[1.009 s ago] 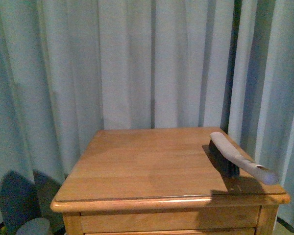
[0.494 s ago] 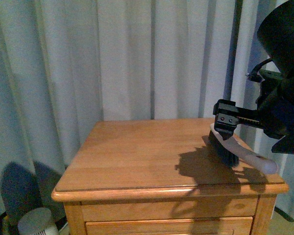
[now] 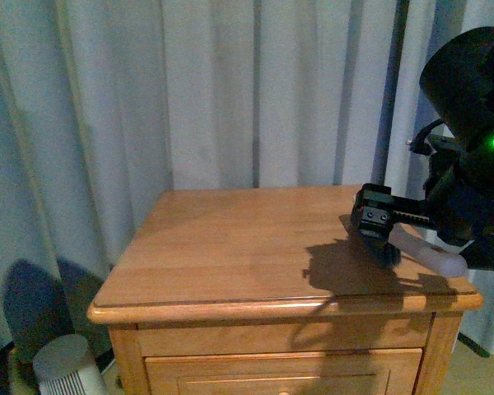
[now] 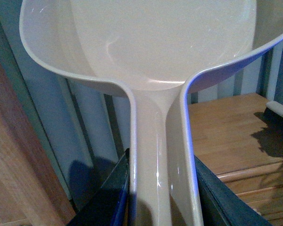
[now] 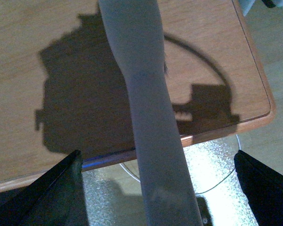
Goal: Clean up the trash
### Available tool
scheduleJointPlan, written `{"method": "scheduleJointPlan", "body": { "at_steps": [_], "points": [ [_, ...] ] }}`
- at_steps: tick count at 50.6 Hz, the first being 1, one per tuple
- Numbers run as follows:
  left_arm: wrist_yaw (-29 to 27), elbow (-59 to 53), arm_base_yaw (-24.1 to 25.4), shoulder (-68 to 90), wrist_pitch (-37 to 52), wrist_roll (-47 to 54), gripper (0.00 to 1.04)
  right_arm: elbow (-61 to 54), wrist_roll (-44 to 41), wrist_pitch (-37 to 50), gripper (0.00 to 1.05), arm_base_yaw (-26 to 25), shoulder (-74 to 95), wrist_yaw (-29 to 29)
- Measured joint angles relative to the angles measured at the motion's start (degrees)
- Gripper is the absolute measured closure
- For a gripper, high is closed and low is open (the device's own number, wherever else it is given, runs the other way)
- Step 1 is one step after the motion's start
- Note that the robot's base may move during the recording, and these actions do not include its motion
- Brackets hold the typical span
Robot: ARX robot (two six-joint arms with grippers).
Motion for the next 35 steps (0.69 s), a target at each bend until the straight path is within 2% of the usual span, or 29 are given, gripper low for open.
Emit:
{"method": "scheduleJointPlan", "body": {
  "at_steps": [15,26,35],
  "points": [
    [0.00,0.00,0.00,0.00,0.02,0.00,0.77,1.01,-0.09,0.28,0.08,-0.59,3.26,-0.22],
    [0.00,0.00,0.00,0.00,0.00,0.00,0.77,1.97,-0.17,0.24,0.49,-0.59,3.28,-0.35],
    [0.00,0.00,0.00,0.00,0.00,0.00,0.77,1.95,-0.20,0.28,0.72,-0.59,3.28,-0.81]
  ]
}}
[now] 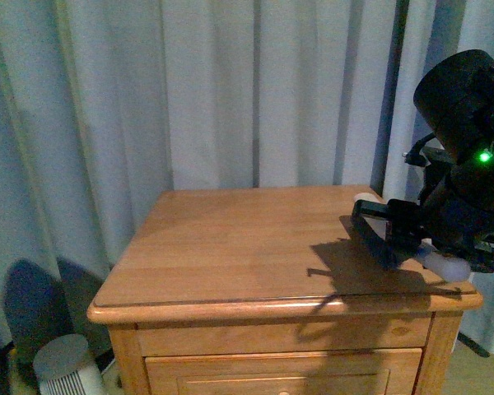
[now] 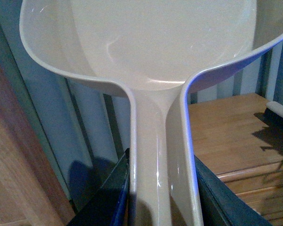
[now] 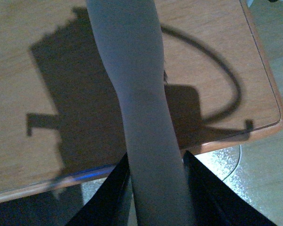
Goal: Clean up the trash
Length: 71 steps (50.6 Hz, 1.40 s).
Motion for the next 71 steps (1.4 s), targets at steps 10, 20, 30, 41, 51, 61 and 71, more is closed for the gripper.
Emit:
{"method": "scheduleJointPlan", "body": {
  "at_steps": [10,20,30,41,51,61,71],
  "points": [
    [0.00,0.00,0.00,0.00,0.00,0.00,0.77,0.02,-0.07,0.09,0.84,-0.13,0.00,-0.50],
    [0.00,0.00,0.00,0.00,0.00,0.00,0.77,-3.15,-2.10,4.35,0.84,-0.55,-3.23,2.21],
    [0.00,0.00,0.00,0.00,0.00,0.00,0.77,-14.95,-10.56,21.20,0.84,-1.70,-19.15,8.22],
    [0.00,0.00,0.00,0.00,0.00,0.00,0.77,-33.03,-15.08,29.20,0.84,-2.01,-44.61,10.58],
    [0.00,0.00,0.00,0.00,0.02,0.00,0.77,-44.78,-16.41,24.57,0.84,0.76,-68.50,12.92],
    [0.04,0.00,0.00,0.00,0.00,0.00,0.77,-52.46,-18.93,16.57,0.84,12.59,-88.46,22.80],
    [0.00,0.00,0.00,0.00,0.00,0.00,0.77,-55.34,-19.30,16.81,0.84,14.14,-89.53,25.20]
  ]
}}
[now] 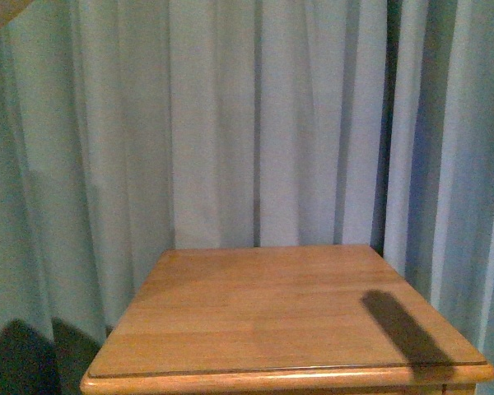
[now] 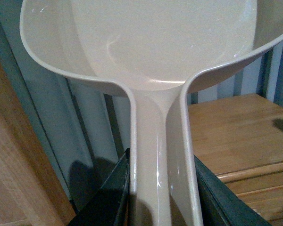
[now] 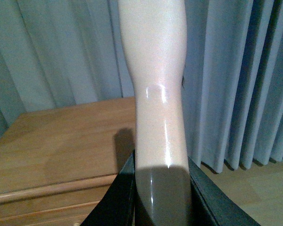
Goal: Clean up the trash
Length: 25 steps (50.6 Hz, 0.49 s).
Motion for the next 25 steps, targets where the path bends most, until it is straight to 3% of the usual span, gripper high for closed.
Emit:
{"method": "scheduleJointPlan", "body": {
  "at_steps": [25],
  "points": [
    [0.68,0.00,0.00,0.07,0.00,0.02,0.77,0.02,0.74,-1.49,0.84,-0.26,-0.37,2.32]
  ]
}}
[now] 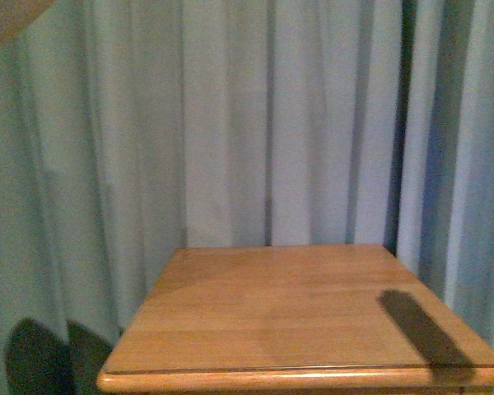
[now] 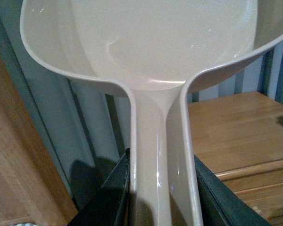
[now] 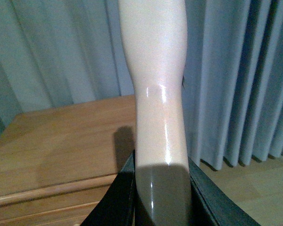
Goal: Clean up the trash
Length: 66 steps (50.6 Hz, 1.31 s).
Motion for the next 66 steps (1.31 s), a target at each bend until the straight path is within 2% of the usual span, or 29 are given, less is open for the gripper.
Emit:
{"method": "scheduleJointPlan", "body": {
  "at_steps": [66],
  "points": [
    [-0.70,-0.13,0.17,-0.31,0.00,-0.07,0.77,0.02,0.59,-0.02,0.84,0.02,0.11,-0.66]
  ]
}}
